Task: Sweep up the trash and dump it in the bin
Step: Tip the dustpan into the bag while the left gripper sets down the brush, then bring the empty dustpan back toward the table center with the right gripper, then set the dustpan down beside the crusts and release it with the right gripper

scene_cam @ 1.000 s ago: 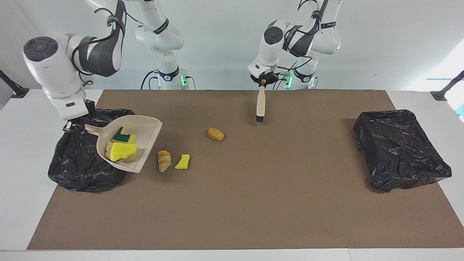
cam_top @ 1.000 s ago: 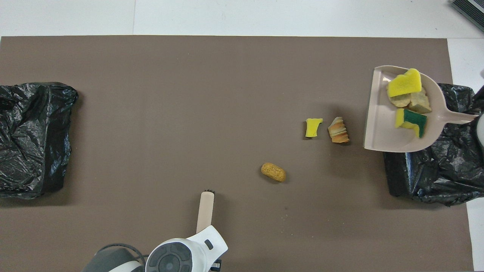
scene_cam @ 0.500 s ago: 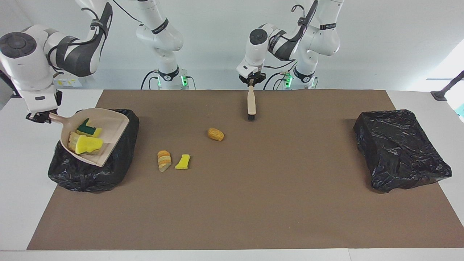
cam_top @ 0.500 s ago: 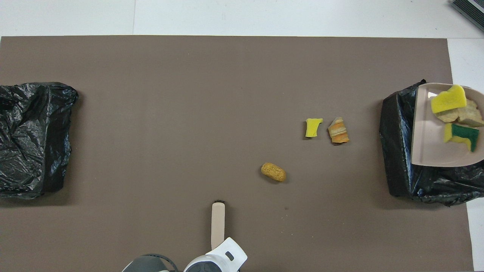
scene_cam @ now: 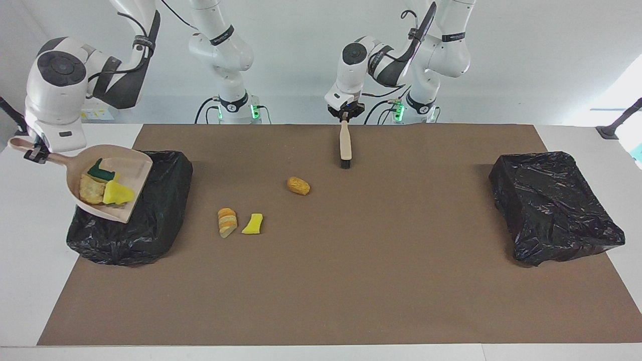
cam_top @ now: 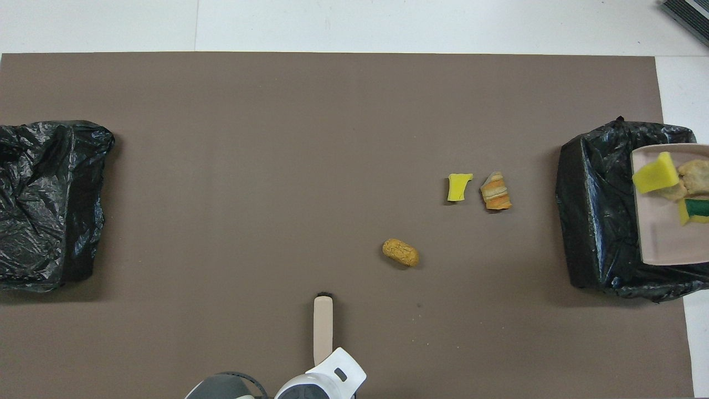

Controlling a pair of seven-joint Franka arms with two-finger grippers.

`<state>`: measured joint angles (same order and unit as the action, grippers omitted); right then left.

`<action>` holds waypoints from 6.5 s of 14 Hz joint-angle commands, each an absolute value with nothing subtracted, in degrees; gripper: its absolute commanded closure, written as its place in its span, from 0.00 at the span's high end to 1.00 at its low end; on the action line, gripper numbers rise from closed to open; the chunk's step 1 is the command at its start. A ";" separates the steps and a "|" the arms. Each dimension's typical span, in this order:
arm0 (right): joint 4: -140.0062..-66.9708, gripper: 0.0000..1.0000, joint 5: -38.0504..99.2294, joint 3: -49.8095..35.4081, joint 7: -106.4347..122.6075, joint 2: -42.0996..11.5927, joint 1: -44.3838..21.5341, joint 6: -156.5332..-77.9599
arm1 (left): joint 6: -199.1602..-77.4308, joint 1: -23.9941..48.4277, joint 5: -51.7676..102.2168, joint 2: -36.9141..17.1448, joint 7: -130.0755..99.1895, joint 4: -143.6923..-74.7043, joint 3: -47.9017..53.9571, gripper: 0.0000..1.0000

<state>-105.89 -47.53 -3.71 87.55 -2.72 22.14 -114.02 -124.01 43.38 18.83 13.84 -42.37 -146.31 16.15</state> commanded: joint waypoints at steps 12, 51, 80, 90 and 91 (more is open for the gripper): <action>-108.19 0.00 -69.32 -5.10 77.72 1.31 17.33 -114.09 | -116.48 23.85 18.28 6.34 -28.25 -130.90 15.03 1.00; -112.41 0.00 -11.62 -5.19 54.98 6.59 6.95 -104.15 | -78.05 2.90 -2.11 0.35 6.42 -82.27 2.19 1.00; -85.09 0.00 8.09 -5.62 -43.59 -32.07 -31.46 -117.69 | -79.89 2.90 -1.85 1.23 6.68 -83.14 2.20 1.00; -86.56 1.00 1.76 -5.80 -34.19 -29.10 -32.70 -116.82 | -79.89 2.81 -1.85 1.23 6.59 -83.06 2.55 1.00; -87.18 1.00 1.76 -5.80 -34.19 -28.13 -32.70 -116.55 | -79.72 2.81 -1.85 1.23 5.90 -83.14 2.46 1.00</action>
<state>-85.35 2.50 -5.59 -35.97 -30.65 -33.20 -117.52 -79.84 2.65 -1.58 1.06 6.10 -83.57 2.71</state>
